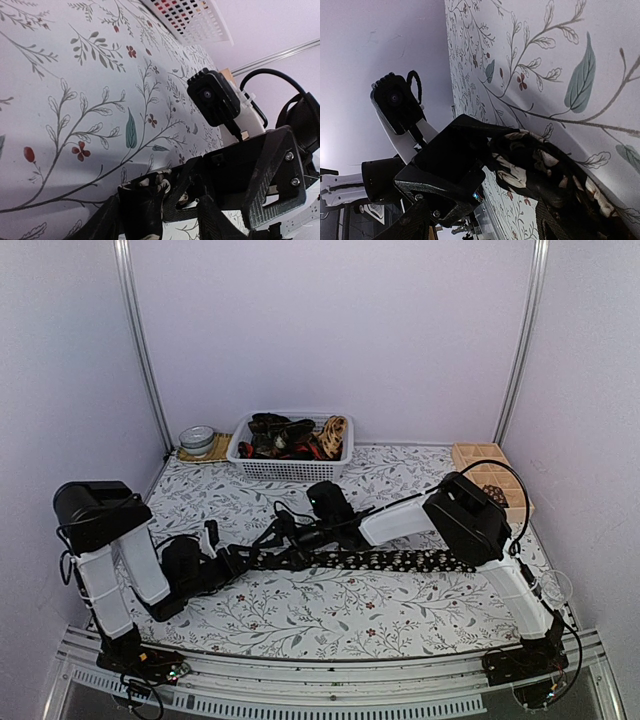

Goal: Roll the ties
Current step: Roll the tie at the center of the board.

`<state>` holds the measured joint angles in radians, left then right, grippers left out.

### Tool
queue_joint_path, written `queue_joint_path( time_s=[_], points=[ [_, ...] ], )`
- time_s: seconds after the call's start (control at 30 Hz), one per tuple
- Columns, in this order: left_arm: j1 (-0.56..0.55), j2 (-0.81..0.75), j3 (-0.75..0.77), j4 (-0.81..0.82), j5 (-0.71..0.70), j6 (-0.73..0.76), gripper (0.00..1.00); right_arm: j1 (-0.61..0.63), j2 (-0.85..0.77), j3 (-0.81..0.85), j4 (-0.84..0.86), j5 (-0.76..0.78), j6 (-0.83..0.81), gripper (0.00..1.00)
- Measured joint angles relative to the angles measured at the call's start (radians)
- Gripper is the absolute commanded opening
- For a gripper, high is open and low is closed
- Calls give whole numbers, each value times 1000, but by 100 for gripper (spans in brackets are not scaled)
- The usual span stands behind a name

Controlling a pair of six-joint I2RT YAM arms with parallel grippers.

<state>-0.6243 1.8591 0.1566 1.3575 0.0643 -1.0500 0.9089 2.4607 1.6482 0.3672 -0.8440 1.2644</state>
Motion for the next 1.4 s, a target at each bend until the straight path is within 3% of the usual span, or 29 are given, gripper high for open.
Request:
queue_joint_path(
  time_s=[0.27,0.43,0.73,0.87,1.1,1.23,1.4],
  points=[
    [1,58,-12,94,27,-28,45,0,0,0,0,0,1,73],
    [1,59,-6,72,29,-37,35,0,0,0,0,0,1,73],
    [1,-26,40,-145,13,-7,6,-4,0,0,1,-2,0,74],
    [0,-96,73,-298,-10,37,0,-15,0,-14,26,-10,-1,76],
    [0,-252,148,-666,-71,153,0,-60,-10,-50,30,-34,-66,80],
    [2,-321,172,-814,-99,211,1,-76,-64,-60,-95,7,-184,81],
    [3,-361,179,-900,-99,262,13,-84,-112,-61,-225,85,-335,80]
  ],
)
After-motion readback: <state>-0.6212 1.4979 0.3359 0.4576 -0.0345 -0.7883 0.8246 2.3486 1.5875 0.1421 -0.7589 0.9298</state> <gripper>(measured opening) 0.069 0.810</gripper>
